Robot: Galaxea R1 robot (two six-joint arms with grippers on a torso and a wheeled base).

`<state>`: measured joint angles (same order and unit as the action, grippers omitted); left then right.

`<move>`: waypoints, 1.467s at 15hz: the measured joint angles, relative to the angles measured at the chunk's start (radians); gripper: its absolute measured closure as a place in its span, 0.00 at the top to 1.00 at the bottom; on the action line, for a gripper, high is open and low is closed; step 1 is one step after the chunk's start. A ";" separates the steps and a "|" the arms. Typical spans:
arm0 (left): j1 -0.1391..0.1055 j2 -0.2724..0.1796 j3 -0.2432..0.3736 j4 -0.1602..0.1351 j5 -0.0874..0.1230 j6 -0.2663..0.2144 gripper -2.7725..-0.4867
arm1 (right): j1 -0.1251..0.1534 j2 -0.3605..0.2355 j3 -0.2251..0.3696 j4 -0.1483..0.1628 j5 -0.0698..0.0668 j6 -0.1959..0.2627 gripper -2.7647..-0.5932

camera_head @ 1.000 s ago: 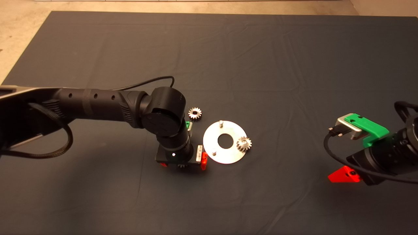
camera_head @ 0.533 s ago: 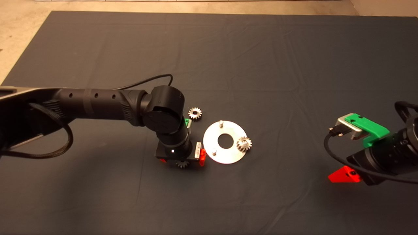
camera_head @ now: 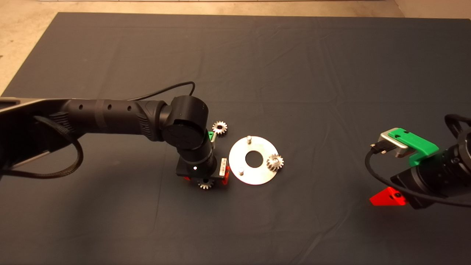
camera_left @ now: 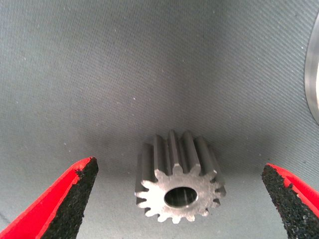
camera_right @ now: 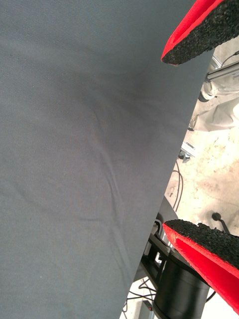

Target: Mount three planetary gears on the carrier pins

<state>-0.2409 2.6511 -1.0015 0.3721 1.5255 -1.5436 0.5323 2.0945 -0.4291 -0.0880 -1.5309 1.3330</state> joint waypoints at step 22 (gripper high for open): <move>0.017 0.000 -0.020 0.003 0.001 0.035 0.65 | 0.000 0.000 0.000 0.000 0.000 0.000 0.79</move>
<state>-0.2240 2.6511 -1.0217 0.3747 1.5264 -1.5086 0.5323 2.0945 -0.4291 -0.0883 -1.5309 1.3331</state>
